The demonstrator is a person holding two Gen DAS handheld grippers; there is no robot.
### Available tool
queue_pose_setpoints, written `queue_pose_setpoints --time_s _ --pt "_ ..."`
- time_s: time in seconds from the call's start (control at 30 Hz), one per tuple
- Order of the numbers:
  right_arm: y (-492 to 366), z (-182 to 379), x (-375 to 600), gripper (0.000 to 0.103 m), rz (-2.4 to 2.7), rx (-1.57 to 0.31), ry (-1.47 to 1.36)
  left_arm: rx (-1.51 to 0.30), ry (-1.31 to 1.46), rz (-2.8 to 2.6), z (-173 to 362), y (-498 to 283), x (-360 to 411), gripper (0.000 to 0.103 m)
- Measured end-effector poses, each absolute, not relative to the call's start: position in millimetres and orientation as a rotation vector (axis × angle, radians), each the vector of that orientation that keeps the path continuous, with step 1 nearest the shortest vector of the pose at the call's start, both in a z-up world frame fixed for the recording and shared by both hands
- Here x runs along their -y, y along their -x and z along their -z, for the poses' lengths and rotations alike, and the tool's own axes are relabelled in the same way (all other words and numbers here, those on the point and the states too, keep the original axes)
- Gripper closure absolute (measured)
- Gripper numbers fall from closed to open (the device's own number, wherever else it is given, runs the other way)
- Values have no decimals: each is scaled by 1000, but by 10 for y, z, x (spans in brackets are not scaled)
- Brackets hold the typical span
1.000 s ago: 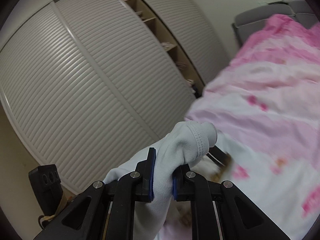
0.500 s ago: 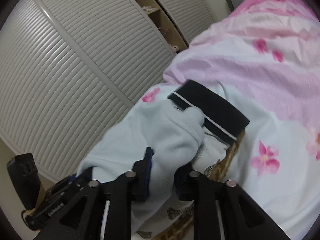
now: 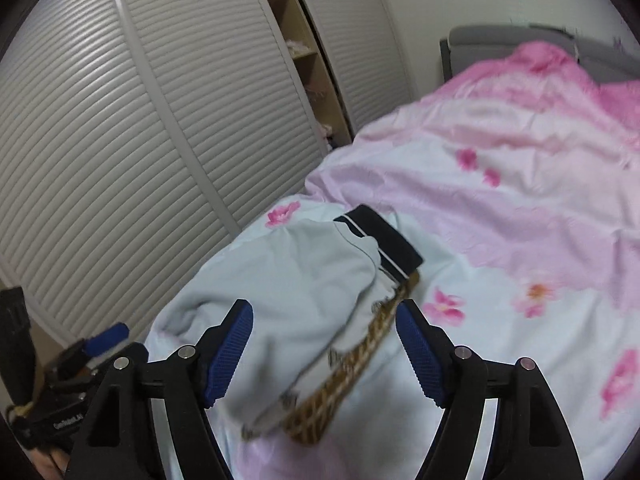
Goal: Fold small clothes
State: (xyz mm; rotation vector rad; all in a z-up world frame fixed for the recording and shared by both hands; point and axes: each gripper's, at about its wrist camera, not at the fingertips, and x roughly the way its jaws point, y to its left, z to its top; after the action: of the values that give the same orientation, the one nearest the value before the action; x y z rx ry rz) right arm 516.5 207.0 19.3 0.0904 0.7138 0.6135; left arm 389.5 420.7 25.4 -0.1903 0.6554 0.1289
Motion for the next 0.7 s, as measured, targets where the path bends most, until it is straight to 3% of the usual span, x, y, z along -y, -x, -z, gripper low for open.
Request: queue_pose_setpoints --time_s 0.37,0.7 --pt "-3599 -959 -1141 28 -545 -513 12 -535 74 -91 -1000 -2842 -3101 7" --pt "-2220 -1339 235 19 -344 -365 16 -425 -9 -18 -1389 -1944 -1906 0"
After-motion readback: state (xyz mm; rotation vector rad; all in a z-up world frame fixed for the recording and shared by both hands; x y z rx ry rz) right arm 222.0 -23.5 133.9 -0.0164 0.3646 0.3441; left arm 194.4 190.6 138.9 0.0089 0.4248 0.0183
